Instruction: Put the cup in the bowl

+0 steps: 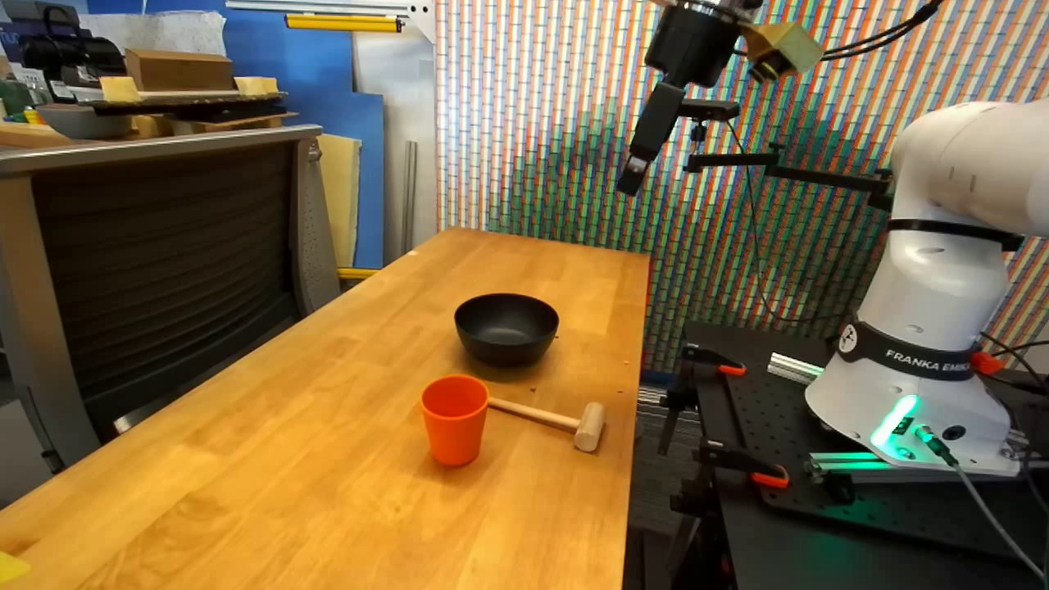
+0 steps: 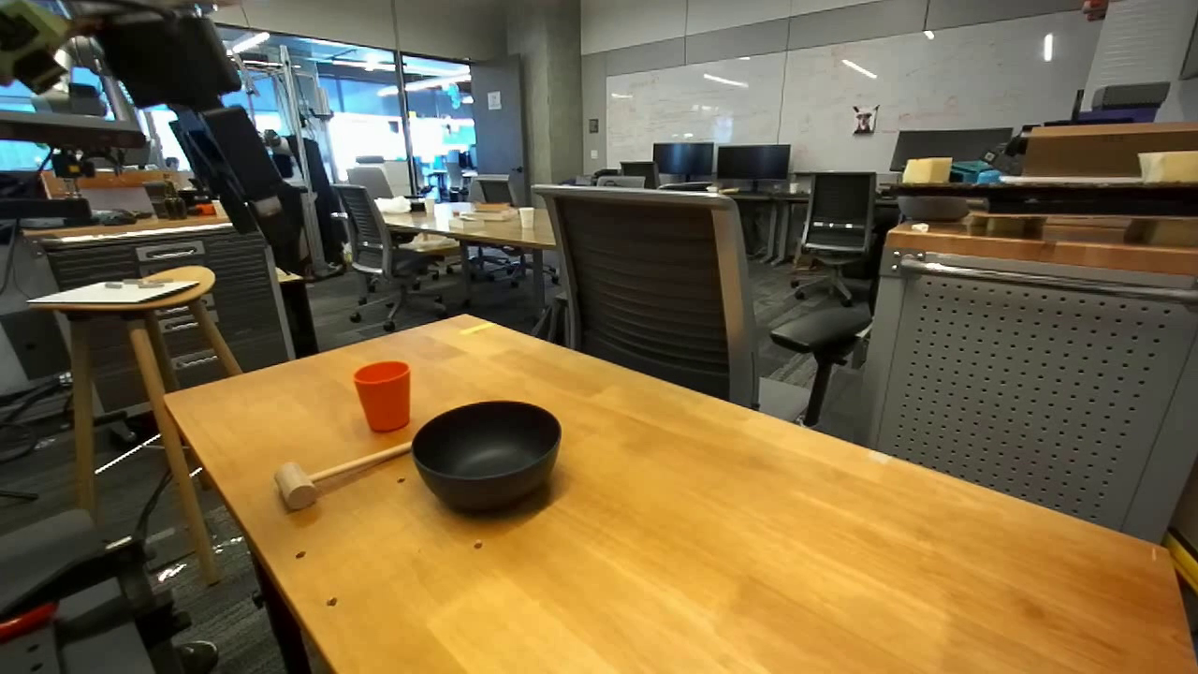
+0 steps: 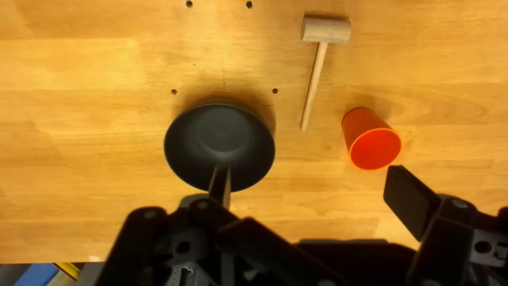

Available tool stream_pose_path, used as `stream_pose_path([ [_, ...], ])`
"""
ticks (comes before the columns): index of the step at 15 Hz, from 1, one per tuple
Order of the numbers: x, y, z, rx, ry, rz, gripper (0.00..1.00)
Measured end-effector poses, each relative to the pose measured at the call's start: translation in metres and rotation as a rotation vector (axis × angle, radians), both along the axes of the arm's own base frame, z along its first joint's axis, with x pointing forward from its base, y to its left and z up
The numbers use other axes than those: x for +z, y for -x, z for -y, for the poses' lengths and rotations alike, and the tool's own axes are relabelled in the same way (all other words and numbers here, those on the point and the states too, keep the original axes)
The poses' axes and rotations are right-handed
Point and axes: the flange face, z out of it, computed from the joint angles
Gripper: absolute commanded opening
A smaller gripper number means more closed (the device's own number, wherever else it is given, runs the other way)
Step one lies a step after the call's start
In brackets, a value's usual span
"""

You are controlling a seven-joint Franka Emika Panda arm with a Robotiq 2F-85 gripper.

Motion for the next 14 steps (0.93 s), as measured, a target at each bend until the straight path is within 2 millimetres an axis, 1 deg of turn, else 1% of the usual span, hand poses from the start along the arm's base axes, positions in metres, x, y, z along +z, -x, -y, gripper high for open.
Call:
stream_pose_path([
  [2,-0.025,-0.015,-0.034,0.043,0.003,0.016,1.0],
  [4,-0.053,-0.028,-0.064,0.083,-0.001,0.024,1.0],
  [7,-0.097,-0.046,-0.098,0.136,-0.007,0.015,1.0],
  [9,-0.127,-0.058,-0.112,0.171,0.005,-0.004,1.0],
  [11,-0.151,-0.073,-0.116,0.196,0.025,-0.021,1.0],
  [12,-0.16,-0.083,-0.116,0.204,0.039,-0.025,1.0],
  [14,-0.172,-0.105,-0.115,0.216,0.065,-0.019,1.0],
])
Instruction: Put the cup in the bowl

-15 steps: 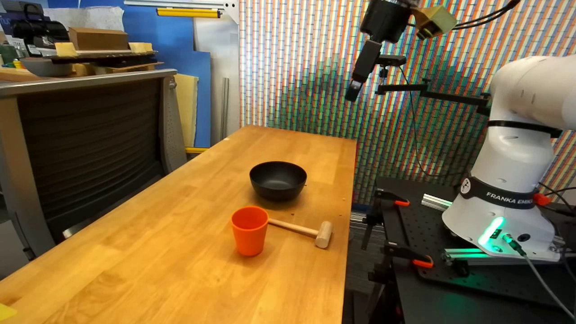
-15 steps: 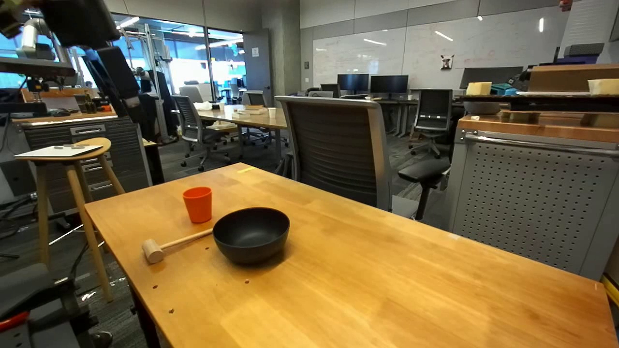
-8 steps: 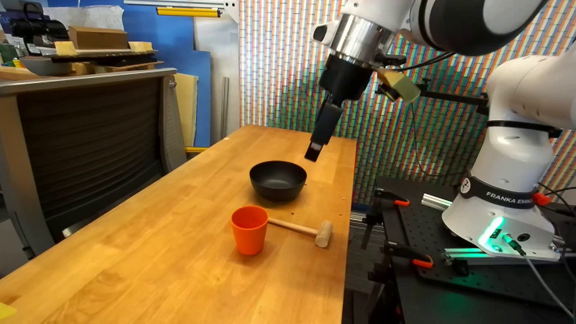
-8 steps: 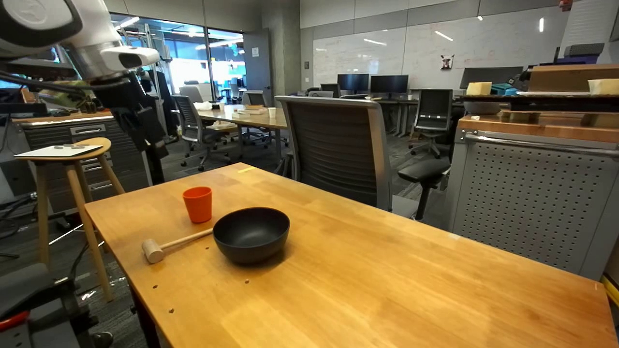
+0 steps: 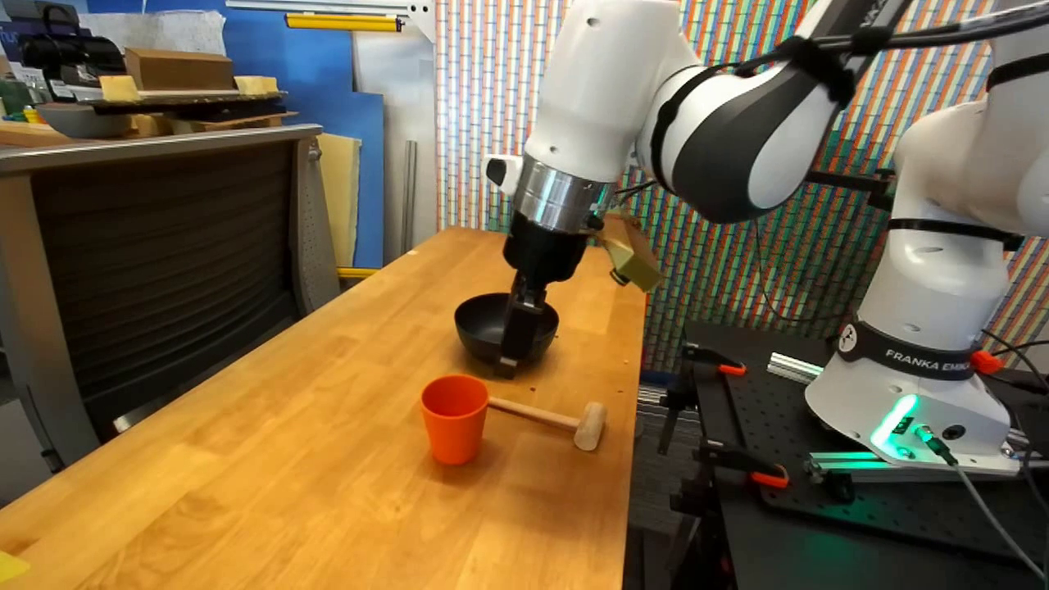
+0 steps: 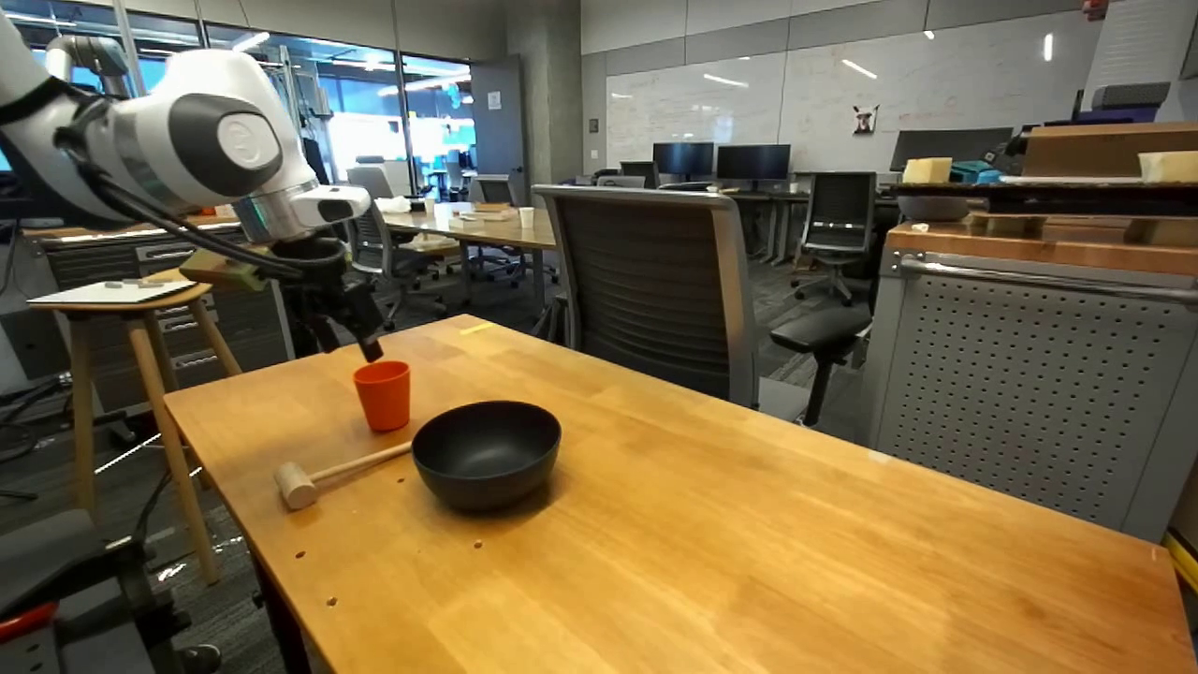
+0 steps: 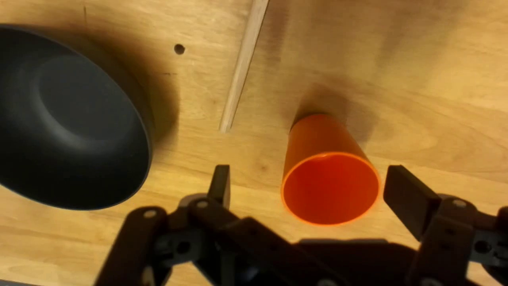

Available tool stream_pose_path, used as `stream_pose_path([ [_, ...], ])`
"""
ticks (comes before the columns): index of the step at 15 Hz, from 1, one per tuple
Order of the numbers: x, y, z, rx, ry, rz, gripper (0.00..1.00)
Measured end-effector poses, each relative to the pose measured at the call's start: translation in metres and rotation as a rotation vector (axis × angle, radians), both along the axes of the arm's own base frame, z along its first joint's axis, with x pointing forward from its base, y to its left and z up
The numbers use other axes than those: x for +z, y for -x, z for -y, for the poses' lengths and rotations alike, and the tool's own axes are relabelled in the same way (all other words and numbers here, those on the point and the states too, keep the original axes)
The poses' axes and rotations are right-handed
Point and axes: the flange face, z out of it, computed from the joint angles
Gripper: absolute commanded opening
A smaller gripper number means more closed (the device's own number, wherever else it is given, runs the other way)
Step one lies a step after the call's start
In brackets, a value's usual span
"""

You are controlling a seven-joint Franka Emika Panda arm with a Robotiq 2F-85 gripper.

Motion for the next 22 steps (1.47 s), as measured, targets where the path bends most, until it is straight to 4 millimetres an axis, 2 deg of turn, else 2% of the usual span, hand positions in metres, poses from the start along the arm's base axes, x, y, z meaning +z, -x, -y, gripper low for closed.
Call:
stream_pose_path([
  [4,-0.011,-0.044,-0.012,0.019,0.009,0.033,1.0],
  [7,-0.03,-0.06,-0.018,0.024,0.018,0.023,1.0],
  [8,-0.039,-0.063,-0.017,0.027,0.03,0.02,0.94],
  [9,-0.049,-0.064,-0.015,0.026,0.041,0.013,0.74],
  [10,-0.058,-0.065,-0.012,0.023,0.052,0.003,0.68],
  [13,-0.084,-0.064,-0.003,0.012,0.072,-0.031,0.41],
  [15,-0.094,-0.061,-0.003,0.009,0.073,-0.05,0.26],
  [18,-0.097,-0.056,-0.013,0.008,0.057,-0.064,0.06],
  [21,-0.088,-0.049,-0.035,0.01,0.023,-0.071,0.0],
  [22,-0.081,-0.047,-0.041,0.008,0.013,-0.069,0.03],
])
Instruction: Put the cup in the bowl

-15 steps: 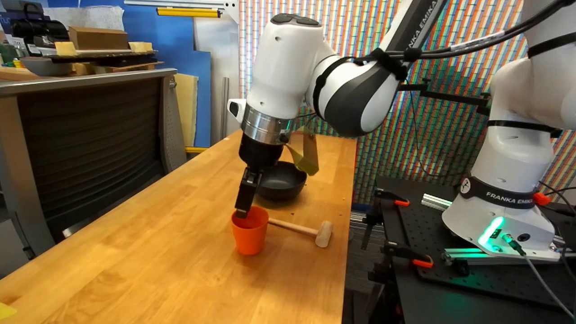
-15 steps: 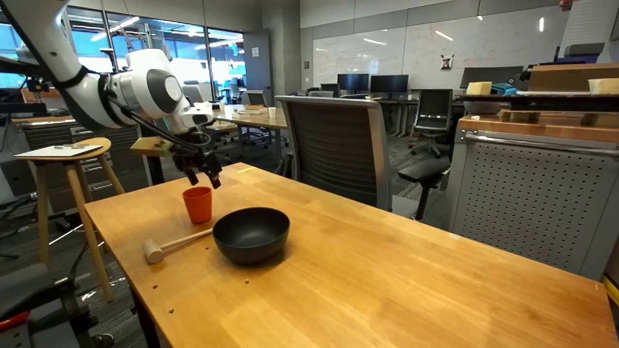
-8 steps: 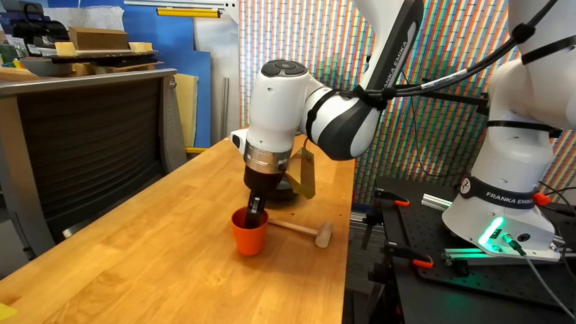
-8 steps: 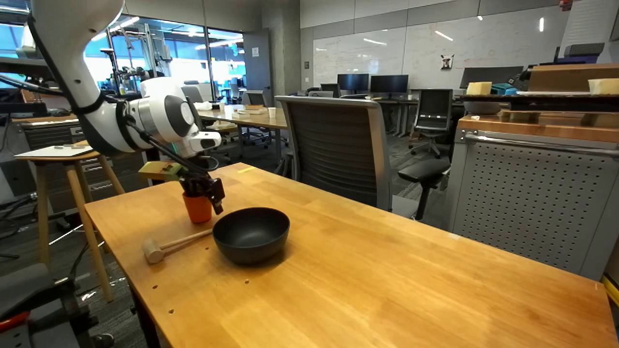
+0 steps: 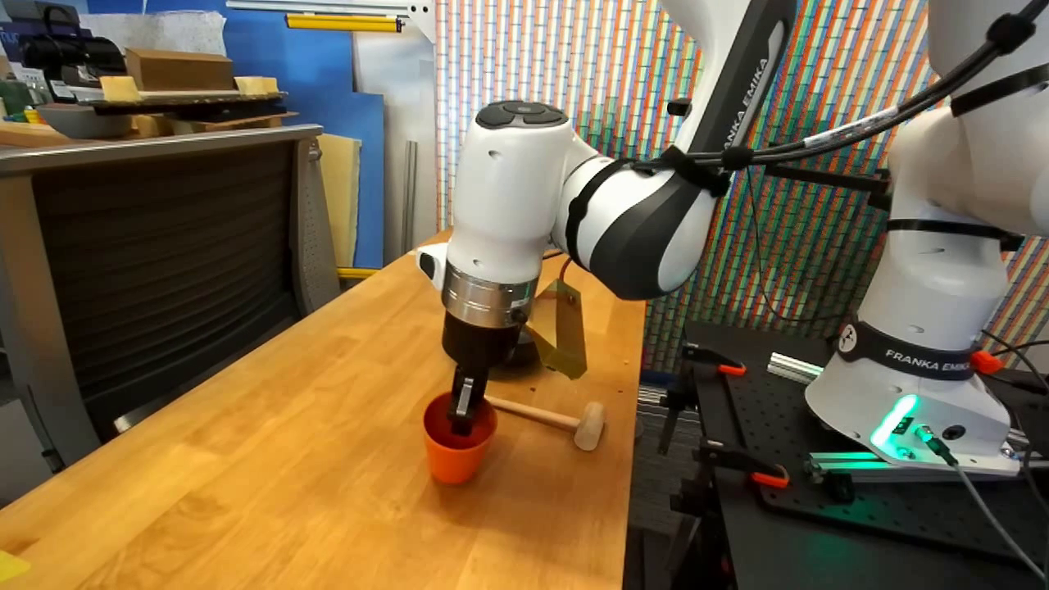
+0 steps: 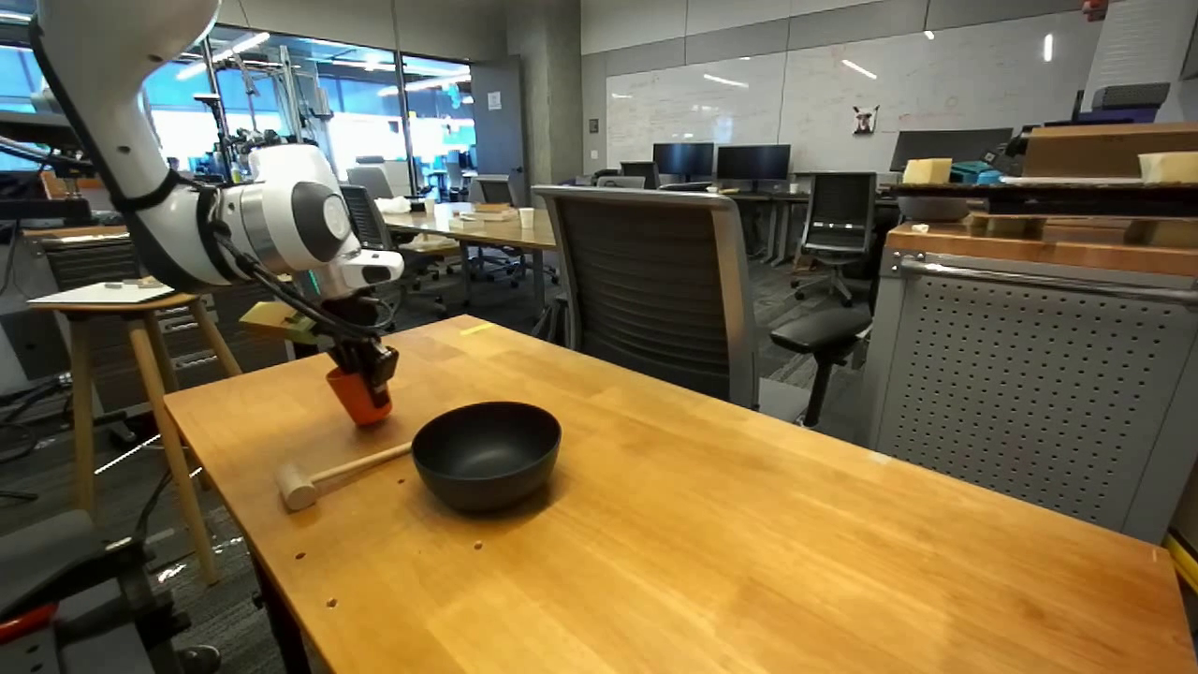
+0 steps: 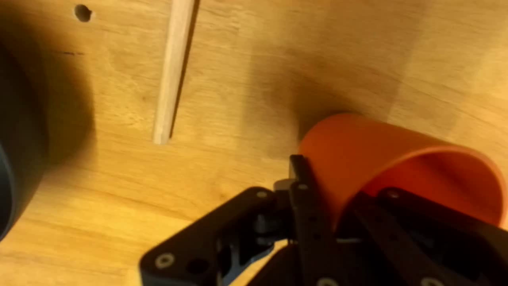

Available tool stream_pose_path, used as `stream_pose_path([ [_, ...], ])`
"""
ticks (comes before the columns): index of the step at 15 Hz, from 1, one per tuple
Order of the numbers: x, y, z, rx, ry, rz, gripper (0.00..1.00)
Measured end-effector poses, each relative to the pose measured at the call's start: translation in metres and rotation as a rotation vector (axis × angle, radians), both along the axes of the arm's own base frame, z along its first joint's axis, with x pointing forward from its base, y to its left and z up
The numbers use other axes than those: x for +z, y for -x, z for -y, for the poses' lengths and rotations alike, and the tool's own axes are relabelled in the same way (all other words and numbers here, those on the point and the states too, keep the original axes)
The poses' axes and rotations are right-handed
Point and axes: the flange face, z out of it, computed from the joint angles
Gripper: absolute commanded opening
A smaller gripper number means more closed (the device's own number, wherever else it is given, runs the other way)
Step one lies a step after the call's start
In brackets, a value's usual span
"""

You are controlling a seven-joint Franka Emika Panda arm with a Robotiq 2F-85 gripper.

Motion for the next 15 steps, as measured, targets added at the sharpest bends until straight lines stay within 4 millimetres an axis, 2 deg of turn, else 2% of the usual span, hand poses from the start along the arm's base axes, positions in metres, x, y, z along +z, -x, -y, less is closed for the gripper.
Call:
stream_pose_path([
  [3,0.033,0.002,-0.003,-0.019,-0.005,0.04,0.04],
  [5,0.067,-0.001,0.015,-0.072,0.021,0.098,0.04],
  [8,0.119,-0.005,0.068,-0.17,0.084,0.194,0.04],
  [10,0.142,-0.003,0.114,-0.247,0.134,0.25,0.04],
  [13,0.151,0.008,0.173,-0.389,0.208,0.287,0.04],
  [15,0.14,0.019,0.199,-0.499,0.242,0.254,0.04],
])
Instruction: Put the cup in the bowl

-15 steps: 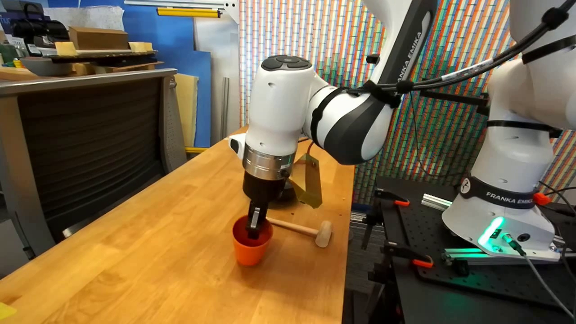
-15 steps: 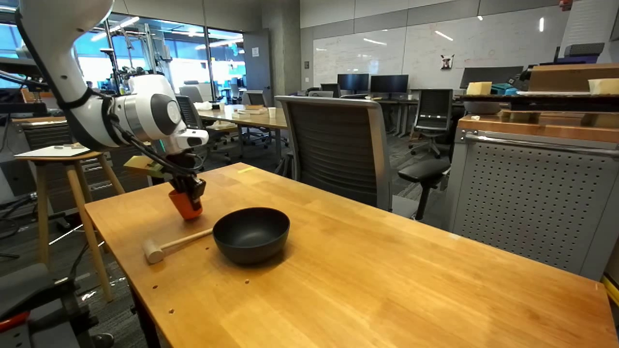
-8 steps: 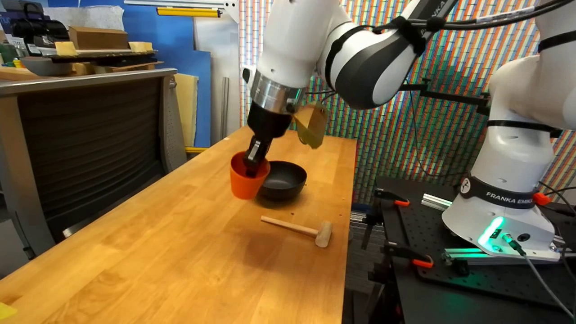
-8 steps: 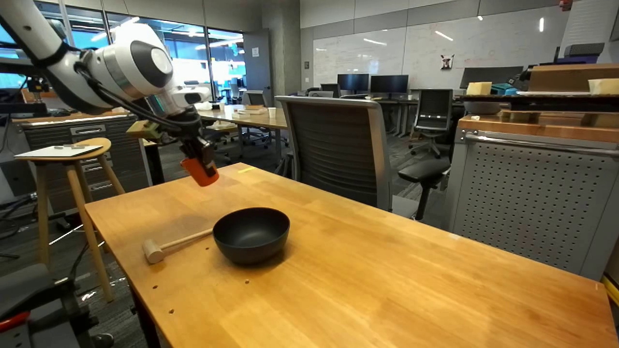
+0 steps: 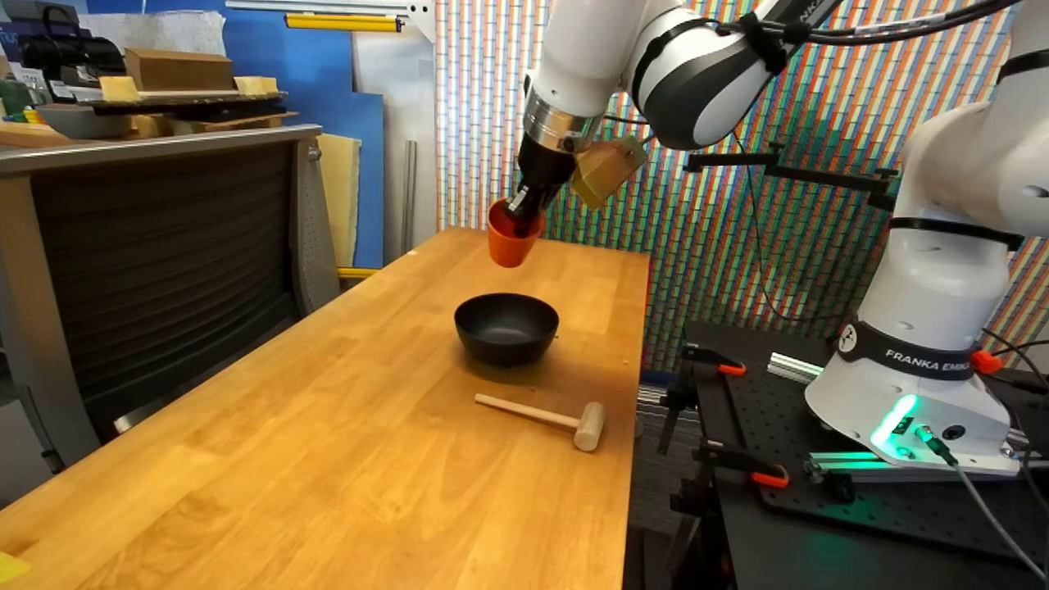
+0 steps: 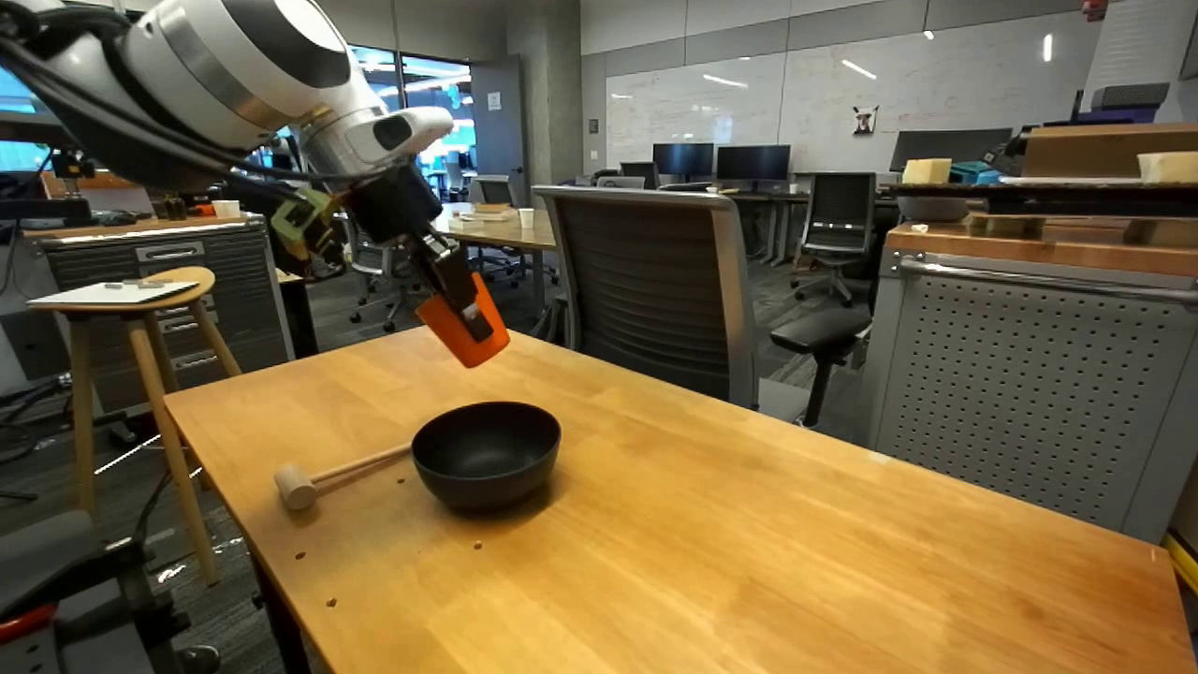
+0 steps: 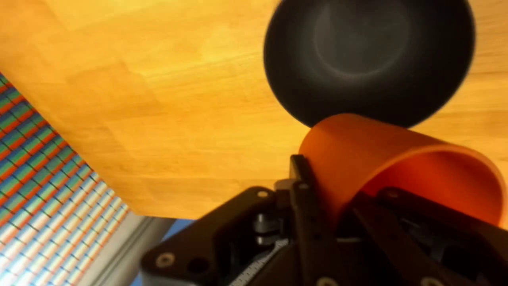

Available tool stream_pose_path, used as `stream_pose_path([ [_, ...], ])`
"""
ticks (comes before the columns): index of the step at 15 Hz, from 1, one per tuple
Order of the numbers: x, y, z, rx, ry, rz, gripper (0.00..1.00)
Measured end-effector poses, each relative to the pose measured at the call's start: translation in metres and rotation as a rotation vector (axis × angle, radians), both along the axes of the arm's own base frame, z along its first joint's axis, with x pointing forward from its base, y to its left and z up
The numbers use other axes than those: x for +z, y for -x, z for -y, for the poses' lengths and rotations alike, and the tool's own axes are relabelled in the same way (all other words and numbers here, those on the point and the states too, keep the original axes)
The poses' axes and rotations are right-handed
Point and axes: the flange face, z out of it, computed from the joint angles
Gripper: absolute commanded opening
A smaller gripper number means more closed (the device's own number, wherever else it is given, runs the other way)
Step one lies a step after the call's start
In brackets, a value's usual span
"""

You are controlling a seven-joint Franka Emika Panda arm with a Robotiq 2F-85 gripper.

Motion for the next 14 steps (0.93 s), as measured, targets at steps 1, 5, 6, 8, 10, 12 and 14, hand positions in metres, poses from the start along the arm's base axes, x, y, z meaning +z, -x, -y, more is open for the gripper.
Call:
stream_pose_path([
  [1,-0.01,0.006,0.008,-0.052,-0.006,-0.025,0.04],
  [5,-0.059,0.018,0.012,-0.173,-0.128,-0.131,0.04],
  [6,-0.071,0.017,0.009,-0.179,-0.165,-0.137,0.04],
  [8,-0.089,0.012,0.003,-0.161,-0.213,-0.133,0.04],
  [10,-0.103,0.005,0.0,-0.15,-0.242,-0.133,0.3],
  [12,-0.115,-0.004,0.0,-0.148,-0.26,-0.136,0.33],
  [14,-0.124,-0.012,0.002,-0.14,-0.256,-0.145,0.48],
])
